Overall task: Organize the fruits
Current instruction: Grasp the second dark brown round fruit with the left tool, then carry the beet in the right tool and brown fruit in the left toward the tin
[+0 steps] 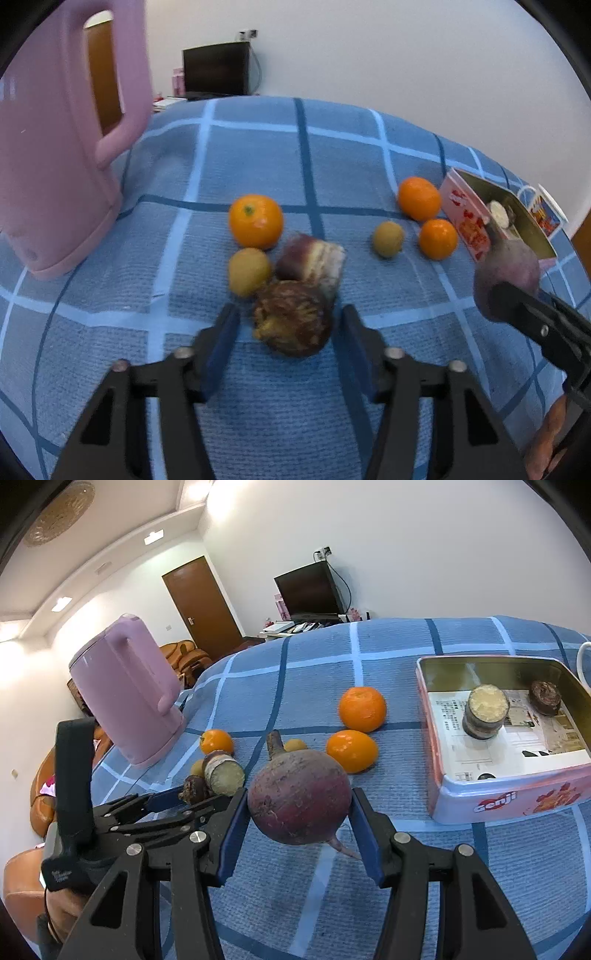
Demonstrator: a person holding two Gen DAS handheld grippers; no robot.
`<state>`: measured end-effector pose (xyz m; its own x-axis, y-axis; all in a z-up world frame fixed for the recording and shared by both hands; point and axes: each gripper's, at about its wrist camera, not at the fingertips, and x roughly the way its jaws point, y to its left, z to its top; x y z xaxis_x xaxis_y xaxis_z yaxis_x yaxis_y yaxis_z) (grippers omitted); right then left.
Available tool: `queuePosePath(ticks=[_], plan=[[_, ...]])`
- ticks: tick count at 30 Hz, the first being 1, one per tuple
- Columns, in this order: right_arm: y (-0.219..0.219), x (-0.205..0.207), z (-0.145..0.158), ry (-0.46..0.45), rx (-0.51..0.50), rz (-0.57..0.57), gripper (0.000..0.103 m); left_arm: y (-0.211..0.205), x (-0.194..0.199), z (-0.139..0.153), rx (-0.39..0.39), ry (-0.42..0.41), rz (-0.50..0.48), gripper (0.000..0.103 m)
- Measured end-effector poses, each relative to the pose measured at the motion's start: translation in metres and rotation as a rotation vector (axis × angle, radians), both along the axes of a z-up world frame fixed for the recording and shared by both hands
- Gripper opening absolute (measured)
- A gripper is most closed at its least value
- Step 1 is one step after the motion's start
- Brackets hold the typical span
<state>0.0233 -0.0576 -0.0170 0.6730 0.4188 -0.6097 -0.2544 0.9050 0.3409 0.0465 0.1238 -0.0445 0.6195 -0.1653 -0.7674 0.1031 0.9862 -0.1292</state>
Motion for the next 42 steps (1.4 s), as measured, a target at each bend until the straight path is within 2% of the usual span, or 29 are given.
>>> queuePosePath(ticks=[1, 5, 8, 12, 18, 22, 28, 32, 42], plan=[[0.001, -0.001, 0.0, -0.003, -0.003, 0.002, 0.056, 0.002, -0.001, 0.0, -0.015, -0.002, -0.001, 0.041], [0.002, -0.002, 0.0, -0.012, -0.012, -0.001, 0.056, 0.007, -0.005, 0.002, -0.036, -0.013, 0.016, 0.041], [0.0, -0.003, 0.001, -0.017, -0.007, -0.011, 0.056, 0.009, -0.01, 0.009, -0.029, -0.06, 0.035, 0.04], [-0.006, -0.004, 0.005, -0.038, 0.011, -0.025, 0.056, 0.014, -0.023, 0.022, -0.017, -0.161, 0.084, 0.041], [-0.012, -0.01, 0.02, -0.133, -0.041, -0.065, 0.056, 0.023, -0.029, 0.031, -0.051, -0.233, 0.153, 0.04], [-0.024, -0.012, 0.026, -0.181, -0.087, -0.123, 0.056, 0.015, -0.032, 0.036, -0.015, -0.273, 0.156, 0.041], [-0.034, -0.011, 0.019, -0.166, -0.116, -0.12, 0.056, -0.013, -0.034, 0.04, 0.069, -0.299, 0.117, 0.041], [-0.041, -0.014, 0.018, -0.177, -0.143, -0.123, 0.056, -0.031, -0.034, 0.039, 0.083, -0.297, 0.084, 0.041], [-0.058, -0.021, 0.018, -0.201, -0.181, -0.137, 0.056, -0.064, -0.034, 0.039, 0.111, -0.292, 0.076, 0.041]])
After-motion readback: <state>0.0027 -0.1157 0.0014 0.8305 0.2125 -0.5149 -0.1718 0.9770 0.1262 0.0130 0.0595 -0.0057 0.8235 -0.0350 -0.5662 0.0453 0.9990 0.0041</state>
